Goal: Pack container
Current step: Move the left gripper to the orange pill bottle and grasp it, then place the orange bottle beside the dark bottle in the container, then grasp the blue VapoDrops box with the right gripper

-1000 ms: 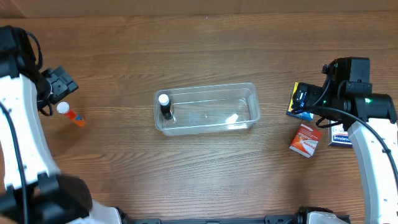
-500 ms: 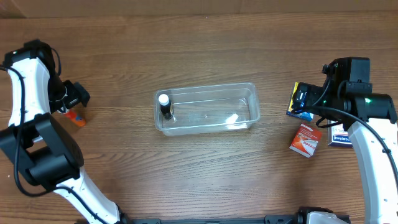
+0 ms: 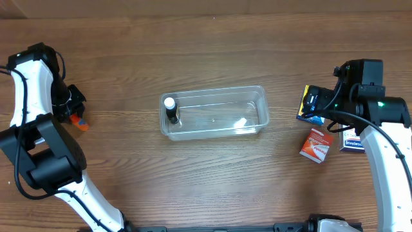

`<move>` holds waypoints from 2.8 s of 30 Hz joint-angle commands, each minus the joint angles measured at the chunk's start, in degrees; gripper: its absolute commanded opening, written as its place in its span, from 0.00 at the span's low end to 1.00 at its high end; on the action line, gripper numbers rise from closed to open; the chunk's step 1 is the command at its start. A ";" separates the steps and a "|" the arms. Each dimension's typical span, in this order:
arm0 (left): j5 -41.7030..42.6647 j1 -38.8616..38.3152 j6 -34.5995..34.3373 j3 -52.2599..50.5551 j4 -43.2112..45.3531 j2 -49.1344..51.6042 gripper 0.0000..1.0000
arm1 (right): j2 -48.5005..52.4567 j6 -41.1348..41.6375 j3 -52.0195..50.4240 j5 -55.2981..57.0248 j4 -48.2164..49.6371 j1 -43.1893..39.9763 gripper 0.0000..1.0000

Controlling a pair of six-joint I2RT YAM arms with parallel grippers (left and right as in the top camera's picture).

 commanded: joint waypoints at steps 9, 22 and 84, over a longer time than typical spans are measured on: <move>4.48 -5.01 0.50 -0.31 -3.82 -19.08 0.13 | -0.24 0.28 1.92 -0.13 0.17 -0.11 1.00; 3.82 -40.76 -9.25 -3.67 -7.06 -39.60 0.04 | -0.24 0.28 1.92 -0.15 0.15 -0.11 1.00; 1.75 -26.38 -3.96 3.91 -2.36 -42.03 1.00 | 6.12 1.53 19.93 10.71 -2.67 -0.09 1.00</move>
